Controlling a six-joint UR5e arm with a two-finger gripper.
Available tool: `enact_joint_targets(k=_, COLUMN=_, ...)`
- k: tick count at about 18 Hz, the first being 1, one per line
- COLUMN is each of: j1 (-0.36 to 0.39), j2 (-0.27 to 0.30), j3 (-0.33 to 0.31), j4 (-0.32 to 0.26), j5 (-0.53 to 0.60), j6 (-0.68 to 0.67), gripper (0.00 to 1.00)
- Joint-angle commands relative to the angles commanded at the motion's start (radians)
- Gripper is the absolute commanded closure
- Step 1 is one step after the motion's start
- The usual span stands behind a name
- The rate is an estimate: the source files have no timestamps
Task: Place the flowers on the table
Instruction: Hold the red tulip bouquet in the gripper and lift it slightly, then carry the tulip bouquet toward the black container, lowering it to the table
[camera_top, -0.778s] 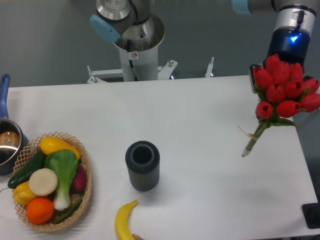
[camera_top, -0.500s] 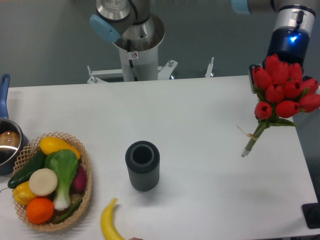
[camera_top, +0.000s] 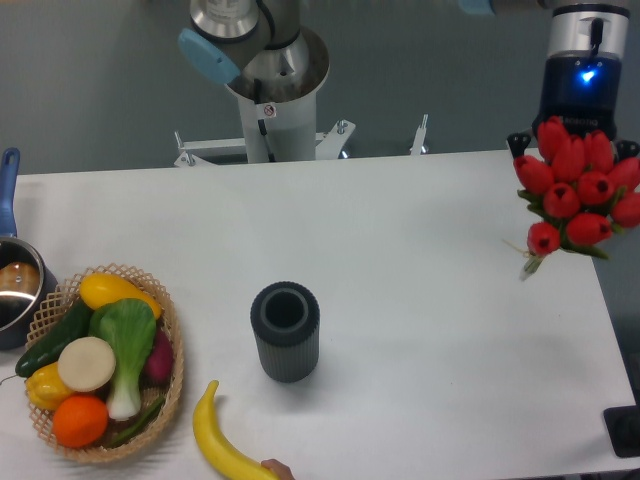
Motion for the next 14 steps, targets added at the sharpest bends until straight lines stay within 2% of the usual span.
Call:
enact_joint_targets(k=4, j1=-0.070, j2=-0.034, j3=-0.008, j4=0.002, j5=0.169, j6=0.009, gripper=0.67)
enact_joint_targets(k=10, j1=-0.222, j2=-0.146, j3=-0.009, j4=0.006, j5=0.537, j6=0.051, gripper=0.67)
enact_joint_targets(k=14, j1=-0.294, j2=-0.202, j3=-0.011, j4=0.005, j5=0.718, j6=0.052, gripper=0.67)
